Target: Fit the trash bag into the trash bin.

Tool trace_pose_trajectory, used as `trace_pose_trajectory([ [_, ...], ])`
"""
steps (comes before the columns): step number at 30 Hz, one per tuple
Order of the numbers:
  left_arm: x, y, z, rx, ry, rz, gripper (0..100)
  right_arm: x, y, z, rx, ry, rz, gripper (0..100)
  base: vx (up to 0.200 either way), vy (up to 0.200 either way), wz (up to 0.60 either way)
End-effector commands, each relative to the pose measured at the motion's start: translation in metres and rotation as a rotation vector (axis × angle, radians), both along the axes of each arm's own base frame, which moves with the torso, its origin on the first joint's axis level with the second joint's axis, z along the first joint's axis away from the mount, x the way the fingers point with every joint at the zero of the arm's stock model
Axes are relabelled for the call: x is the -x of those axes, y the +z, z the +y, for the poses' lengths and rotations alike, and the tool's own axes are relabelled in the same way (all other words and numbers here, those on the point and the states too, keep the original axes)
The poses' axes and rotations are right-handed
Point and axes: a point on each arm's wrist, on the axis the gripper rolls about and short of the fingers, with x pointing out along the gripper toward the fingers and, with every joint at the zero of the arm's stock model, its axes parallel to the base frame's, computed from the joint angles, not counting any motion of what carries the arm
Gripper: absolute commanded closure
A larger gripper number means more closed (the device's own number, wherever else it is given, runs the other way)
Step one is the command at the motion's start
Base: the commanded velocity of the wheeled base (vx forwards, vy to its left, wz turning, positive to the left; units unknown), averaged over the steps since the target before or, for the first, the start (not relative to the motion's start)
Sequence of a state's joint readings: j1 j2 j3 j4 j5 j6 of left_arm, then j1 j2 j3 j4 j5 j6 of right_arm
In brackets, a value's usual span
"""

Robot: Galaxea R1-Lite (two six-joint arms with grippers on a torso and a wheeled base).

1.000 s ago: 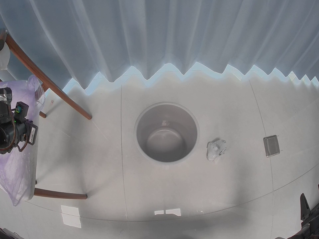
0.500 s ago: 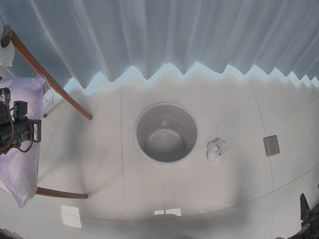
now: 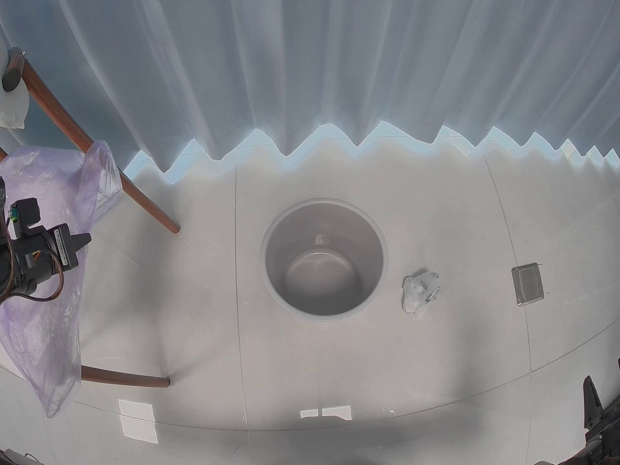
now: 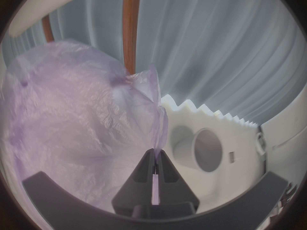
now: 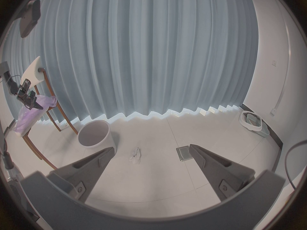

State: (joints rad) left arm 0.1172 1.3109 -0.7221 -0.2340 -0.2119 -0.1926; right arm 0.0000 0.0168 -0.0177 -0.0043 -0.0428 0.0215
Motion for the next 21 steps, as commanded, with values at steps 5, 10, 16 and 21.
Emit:
trace_pose_trajectory([
  [5,0.028,0.001,0.002,0.309,-0.141,-0.005,100,0.0,-0.005,0.0,0.0,0.0,0.004,0,0.0,0.0,0.0],
  [10,0.031,-0.007,0.009,0.47,-0.237,-0.019,100,0.0,-0.005,0.0,-0.002,0.0,0.004,0,0.0,0.0,0.0],
  [16,0.028,-0.021,0.007,0.688,-0.276,-0.081,100,0.0,-0.005,0.0,0.0,0.0,0.004,0,0.0,0.0,0.0],
  [21,0.02,-0.025,0.007,0.9,-0.291,-0.13,100,0.0,-0.005,0.0,-0.002,0.0,0.004,0,0.0,0.0,0.0],
])
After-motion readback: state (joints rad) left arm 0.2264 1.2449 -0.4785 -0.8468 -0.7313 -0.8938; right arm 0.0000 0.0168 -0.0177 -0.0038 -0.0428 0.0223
